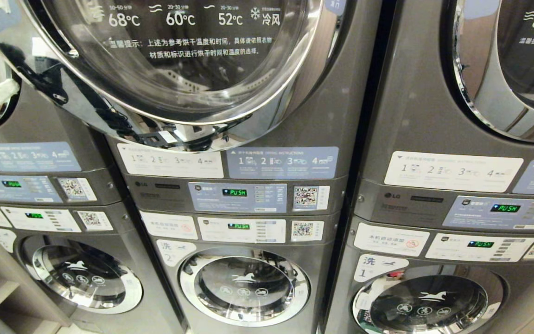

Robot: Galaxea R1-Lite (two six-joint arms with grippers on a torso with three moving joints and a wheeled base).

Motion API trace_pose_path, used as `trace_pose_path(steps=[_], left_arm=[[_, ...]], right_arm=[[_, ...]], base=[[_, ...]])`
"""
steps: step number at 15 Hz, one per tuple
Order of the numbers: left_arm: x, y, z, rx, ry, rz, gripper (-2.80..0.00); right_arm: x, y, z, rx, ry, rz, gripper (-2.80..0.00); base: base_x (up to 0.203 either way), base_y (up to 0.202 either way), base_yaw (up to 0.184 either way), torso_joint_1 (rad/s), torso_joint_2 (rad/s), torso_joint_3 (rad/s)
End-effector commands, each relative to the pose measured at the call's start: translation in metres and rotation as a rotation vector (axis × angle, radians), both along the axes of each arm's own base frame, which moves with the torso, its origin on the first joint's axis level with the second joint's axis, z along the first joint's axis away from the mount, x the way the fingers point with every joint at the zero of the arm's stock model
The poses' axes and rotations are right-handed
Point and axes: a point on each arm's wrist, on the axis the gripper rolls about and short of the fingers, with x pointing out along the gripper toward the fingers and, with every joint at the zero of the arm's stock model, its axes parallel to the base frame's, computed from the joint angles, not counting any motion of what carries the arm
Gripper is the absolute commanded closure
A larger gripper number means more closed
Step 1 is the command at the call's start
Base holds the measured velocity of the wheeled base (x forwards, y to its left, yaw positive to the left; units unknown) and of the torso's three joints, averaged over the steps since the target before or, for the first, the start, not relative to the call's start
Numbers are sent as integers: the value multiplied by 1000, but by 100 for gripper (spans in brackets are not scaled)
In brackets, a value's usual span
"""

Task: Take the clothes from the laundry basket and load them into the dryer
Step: Open the dryer

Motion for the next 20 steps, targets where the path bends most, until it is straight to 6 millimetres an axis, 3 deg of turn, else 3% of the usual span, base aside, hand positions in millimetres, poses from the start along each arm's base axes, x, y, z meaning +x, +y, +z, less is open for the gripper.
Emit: trace_pose_path(steps=[1, 6, 11, 15, 20], left_arm=[[19, 5, -8, -9, 19, -16, 0], [43, 4, 1, 17, -28, -42, 0], [45, -17, 12, 31, -62, -106, 0], [33, -32, 24, 42, -98, -139, 0], [-12, -47, 24, 39, -91, -145, 0]], right_arm=[[1, 0, -5, -1, 18, 1, 0], [1, 0, -5, -2, 18, 1, 0], [1, 0, -5, -8, 16, 0, 0], [1, 0, -5, -8, 16, 0, 0], [1, 0, -5, -10, 18, 0, 0]], base=[[0, 0, 0, 0, 0, 0], [0, 0, 0, 0, 0, 0], [0, 0, 0, 0, 0, 0], [0, 0, 0, 0, 0, 0], [0, 0, 0, 0, 0, 0]])
